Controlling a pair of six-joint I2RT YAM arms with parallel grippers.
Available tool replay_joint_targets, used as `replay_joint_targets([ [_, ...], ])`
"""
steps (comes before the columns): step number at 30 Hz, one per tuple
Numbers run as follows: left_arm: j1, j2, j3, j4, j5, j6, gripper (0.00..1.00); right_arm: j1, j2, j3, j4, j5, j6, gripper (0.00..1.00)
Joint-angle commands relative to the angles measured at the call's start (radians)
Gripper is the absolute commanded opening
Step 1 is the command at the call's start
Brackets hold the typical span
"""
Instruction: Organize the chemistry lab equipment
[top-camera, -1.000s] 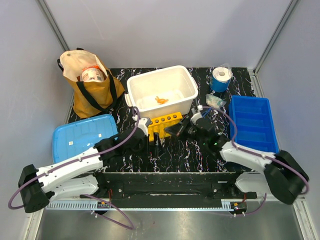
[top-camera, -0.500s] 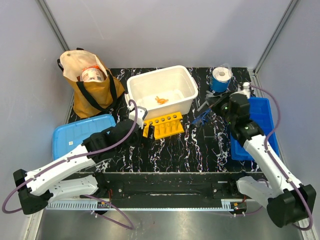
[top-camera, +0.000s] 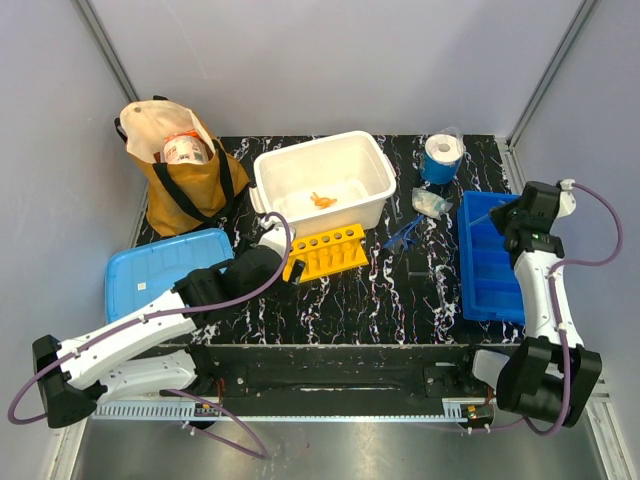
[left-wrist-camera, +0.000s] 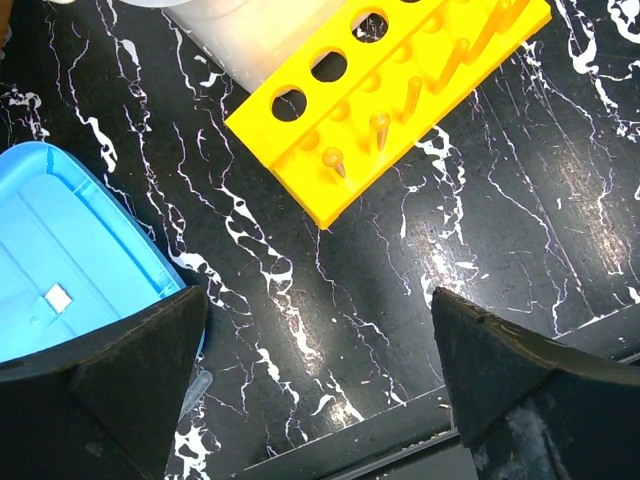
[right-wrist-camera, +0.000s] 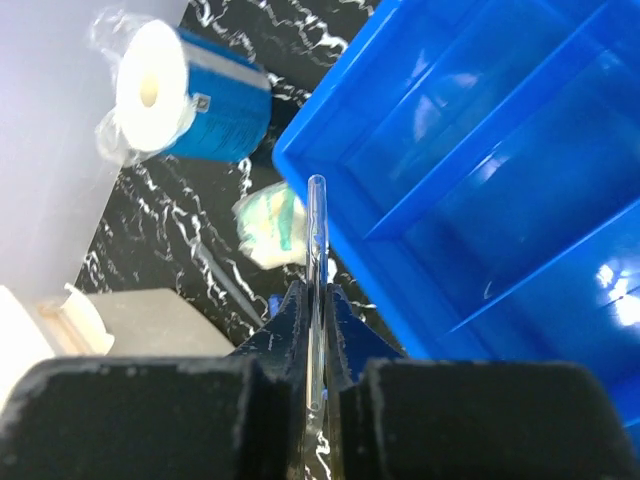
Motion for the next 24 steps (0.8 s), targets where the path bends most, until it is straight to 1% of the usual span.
replay_joint_targets([
  [1,-0.004,-0.004,0.006,0.043,-0.038,0.041,0.99,-0.062,0.026,0.007,0.002,0.024,-0.021,0.08],
  [9,-0.004,-0.007,0.002,0.038,-0.032,0.036,0.99,-0.154,0.147,0.023,0.005,0.019,0.048,0.11],
  [18,-0.004,-0.018,0.000,0.035,-0.046,0.033,0.99,-0.179,0.226,-0.001,0.018,0.041,0.102,0.12],
  [24,-0.004,-0.018,-0.001,0.032,-0.043,0.030,0.99,-0.182,0.267,-0.029,0.042,0.073,0.146,0.15],
])
